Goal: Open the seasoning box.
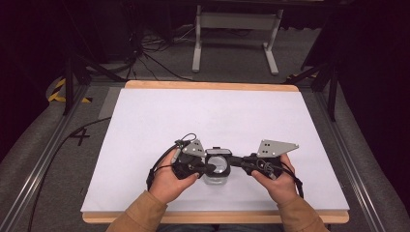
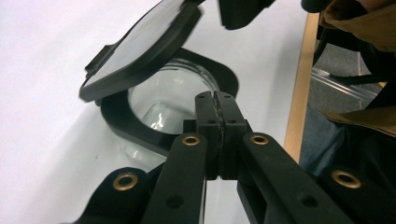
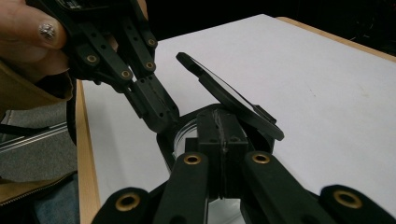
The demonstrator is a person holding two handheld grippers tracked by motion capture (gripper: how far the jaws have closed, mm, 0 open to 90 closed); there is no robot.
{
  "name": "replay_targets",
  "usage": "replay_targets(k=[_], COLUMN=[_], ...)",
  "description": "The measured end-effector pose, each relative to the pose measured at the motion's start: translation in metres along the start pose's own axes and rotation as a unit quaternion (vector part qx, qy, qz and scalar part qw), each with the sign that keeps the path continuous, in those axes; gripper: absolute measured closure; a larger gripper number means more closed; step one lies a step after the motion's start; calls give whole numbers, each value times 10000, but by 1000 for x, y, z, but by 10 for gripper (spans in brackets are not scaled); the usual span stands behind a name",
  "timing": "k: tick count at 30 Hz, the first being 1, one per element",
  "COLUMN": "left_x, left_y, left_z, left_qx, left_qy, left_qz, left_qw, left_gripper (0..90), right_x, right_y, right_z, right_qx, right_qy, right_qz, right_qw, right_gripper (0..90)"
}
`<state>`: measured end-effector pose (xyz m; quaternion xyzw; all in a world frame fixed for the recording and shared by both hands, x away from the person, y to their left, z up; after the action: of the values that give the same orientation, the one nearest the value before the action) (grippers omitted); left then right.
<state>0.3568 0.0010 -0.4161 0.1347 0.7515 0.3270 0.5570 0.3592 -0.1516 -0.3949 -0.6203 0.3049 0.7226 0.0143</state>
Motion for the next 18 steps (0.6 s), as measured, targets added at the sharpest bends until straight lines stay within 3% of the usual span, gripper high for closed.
replay_targets(k=[8,18], left_x=[2,4], left_y=[-2,-2], left_z=[3,1], left_qx=[43,-46], left_qy=[104,168], left_qz=[-68,-124], left_qw=[9999,9998], left_gripper=[900,900], right_x=[-3,-12], right_y=[-1,-3], right_z=[-1,-14], right_qx=[14,179], right_qy=[7,-89], right_qz=[-42,-304], right_qw=[10000,9993], right_gripper=[900,900])
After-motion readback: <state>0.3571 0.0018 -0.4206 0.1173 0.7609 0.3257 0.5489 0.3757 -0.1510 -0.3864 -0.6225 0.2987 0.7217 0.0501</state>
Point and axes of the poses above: each handheld gripper's, and its own axes: y roughly backward along the jaws, x roughly out of its underside, z roughly to its left, the point moved 7 cm from there along -y, roughly forward along the jaws, and after that the axes turned 1 degree about -z, right-handed, at the moved point
